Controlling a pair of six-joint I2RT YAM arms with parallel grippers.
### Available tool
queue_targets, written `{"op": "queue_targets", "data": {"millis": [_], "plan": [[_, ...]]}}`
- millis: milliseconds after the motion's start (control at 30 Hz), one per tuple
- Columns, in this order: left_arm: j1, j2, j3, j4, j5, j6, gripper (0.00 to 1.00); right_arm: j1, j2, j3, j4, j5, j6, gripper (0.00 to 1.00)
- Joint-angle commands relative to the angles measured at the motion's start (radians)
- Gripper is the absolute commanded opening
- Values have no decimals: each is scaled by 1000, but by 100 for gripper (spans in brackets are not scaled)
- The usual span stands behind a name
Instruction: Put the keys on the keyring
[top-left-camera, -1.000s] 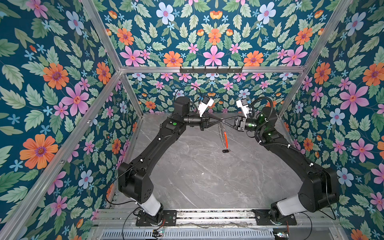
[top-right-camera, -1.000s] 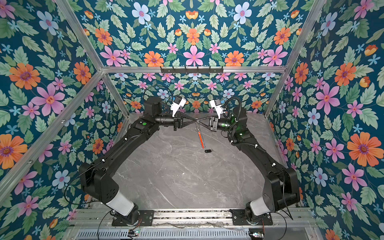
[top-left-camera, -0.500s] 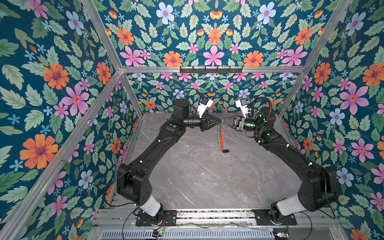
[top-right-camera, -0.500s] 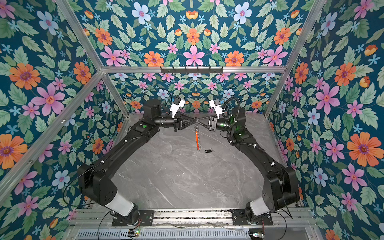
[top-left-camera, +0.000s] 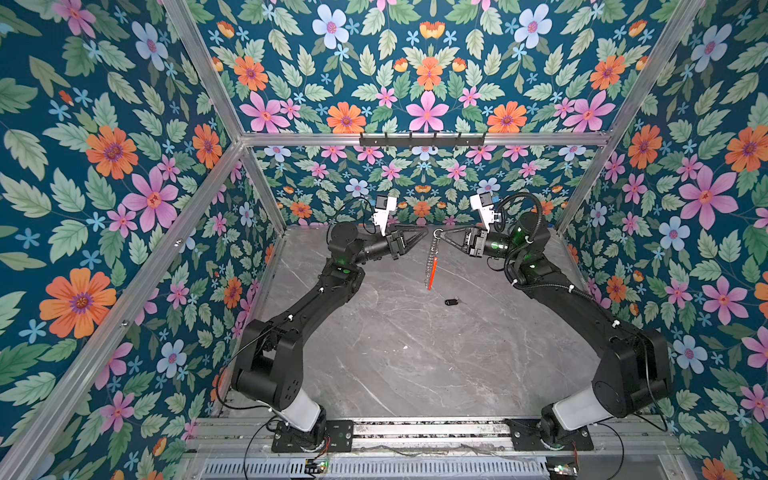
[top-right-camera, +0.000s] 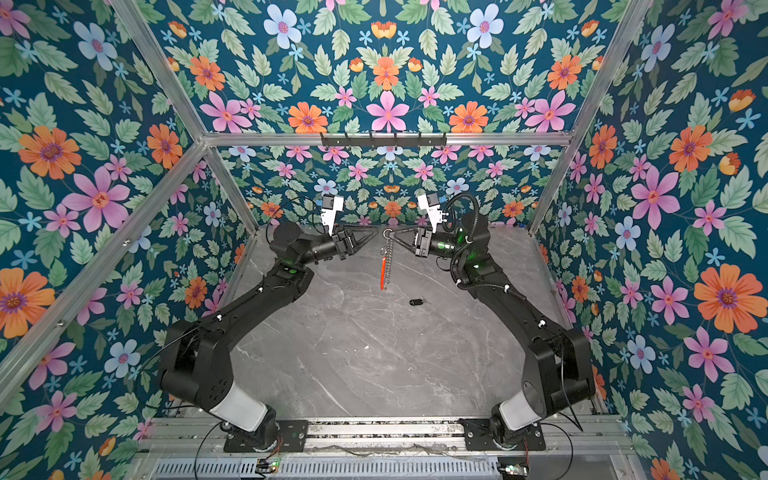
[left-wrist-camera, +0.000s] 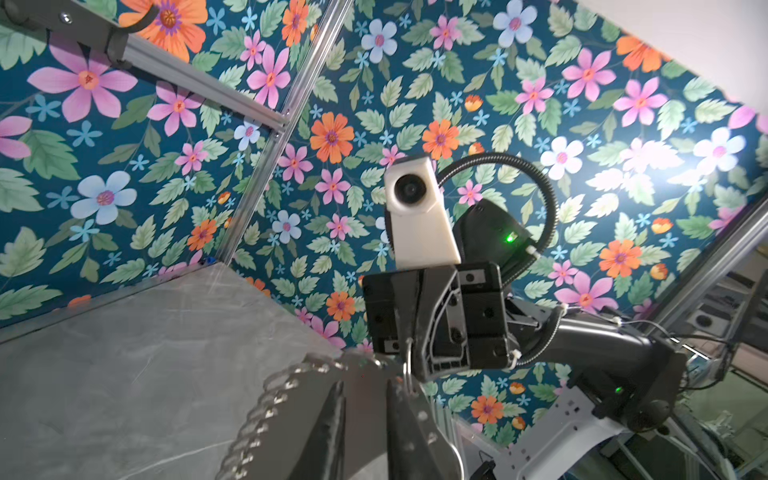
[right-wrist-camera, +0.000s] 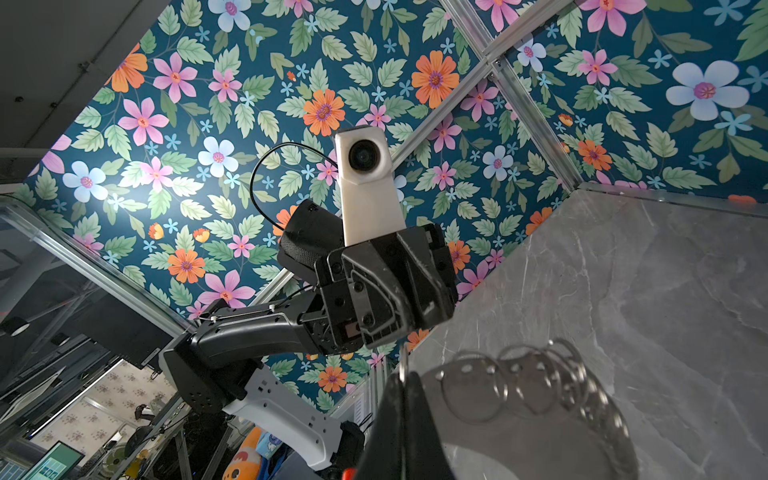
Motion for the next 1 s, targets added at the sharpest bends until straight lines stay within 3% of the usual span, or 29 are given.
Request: {"op": "queue_targets", "data": {"millis": [0, 500, 833, 967], "plan": [[-9, 15, 3, 246, 24, -147, 22, 4, 2, 12, 51, 2, 10, 0], [-26, 42, -12, 291, 28, -182, 29, 6, 5, 29, 45, 1, 8, 0], [-39, 67, 0, 303, 22, -189, 28, 8, 2, 31, 40, -3, 6, 0], [-46, 77, 12, 302, 34, -189, 19, 8, 5, 33, 43, 1, 8, 0]]}}
